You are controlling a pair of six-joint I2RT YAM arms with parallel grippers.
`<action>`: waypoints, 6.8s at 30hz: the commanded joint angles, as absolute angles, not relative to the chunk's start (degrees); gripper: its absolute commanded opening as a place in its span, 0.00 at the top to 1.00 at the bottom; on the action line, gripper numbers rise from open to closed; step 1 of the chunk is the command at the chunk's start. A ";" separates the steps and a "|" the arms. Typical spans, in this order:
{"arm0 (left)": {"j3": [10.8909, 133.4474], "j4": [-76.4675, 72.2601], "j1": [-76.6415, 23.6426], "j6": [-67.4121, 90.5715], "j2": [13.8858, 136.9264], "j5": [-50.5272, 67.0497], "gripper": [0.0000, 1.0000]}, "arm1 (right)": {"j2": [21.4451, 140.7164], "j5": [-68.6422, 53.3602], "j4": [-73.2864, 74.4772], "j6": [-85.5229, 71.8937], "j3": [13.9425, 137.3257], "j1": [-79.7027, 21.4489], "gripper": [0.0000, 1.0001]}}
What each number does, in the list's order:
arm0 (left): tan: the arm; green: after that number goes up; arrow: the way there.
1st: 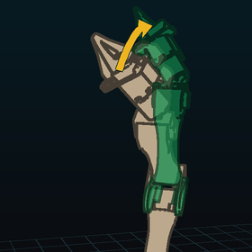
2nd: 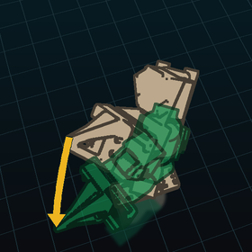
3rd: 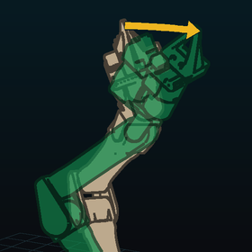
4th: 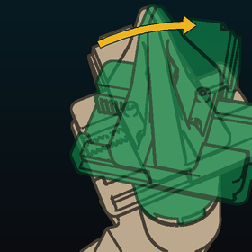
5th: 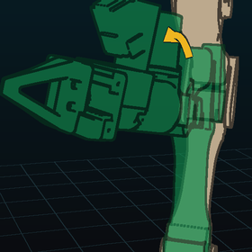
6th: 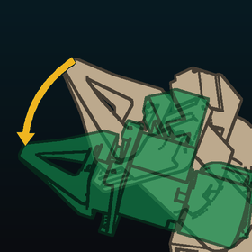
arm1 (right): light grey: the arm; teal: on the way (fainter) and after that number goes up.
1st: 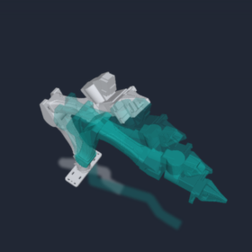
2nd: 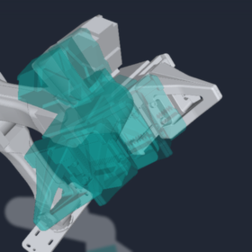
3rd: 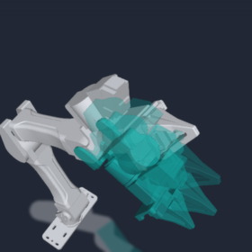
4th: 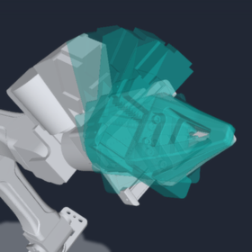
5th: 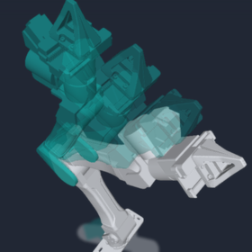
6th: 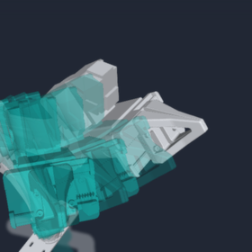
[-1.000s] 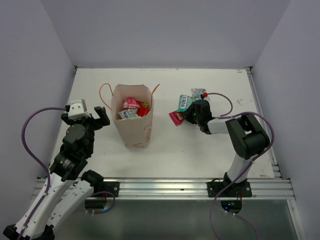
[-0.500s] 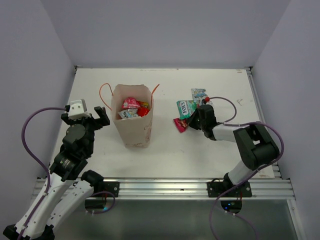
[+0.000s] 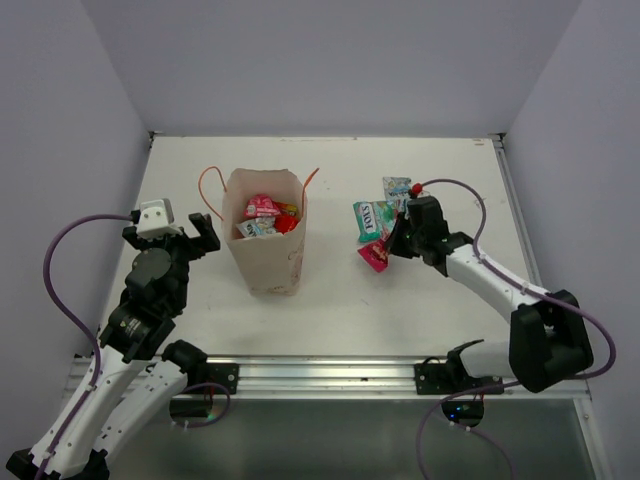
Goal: Place the snacks into the paper bag
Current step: Pick up the snack from the center of the board, then place the snack in the paper bag, then pick up the snack from the center of the board.
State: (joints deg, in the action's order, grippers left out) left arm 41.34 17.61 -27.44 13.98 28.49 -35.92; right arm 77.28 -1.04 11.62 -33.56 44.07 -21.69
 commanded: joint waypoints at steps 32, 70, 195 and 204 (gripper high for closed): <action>40.69 14.85 -27.33 14.15 28.65 -35.51 0.00 | 75.40 -2.02 29.09 -18.19 89.72 -22.76 1.00; 40.78 15.03 -27.33 13.97 29.09 -35.95 0.00 | 99.92 29.14 24.69 -4.48 114.78 -60.29 1.00; 40.78 15.03 -27.33 13.97 28.30 -34.98 0.00 | 91.13 4.49 15.56 -29.36 76.99 -9.32 0.04; 40.69 15.03 -27.33 13.71 27.86 -35.24 0.00 | 103.00 3.42 16.43 -22.68 83.49 -8.35 0.04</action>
State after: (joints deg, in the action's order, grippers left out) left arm 41.34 17.61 -27.44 13.96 28.25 -35.14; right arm 101.25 4.69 18.41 -25.30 79.18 -8.62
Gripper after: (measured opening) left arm 0.997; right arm 0.960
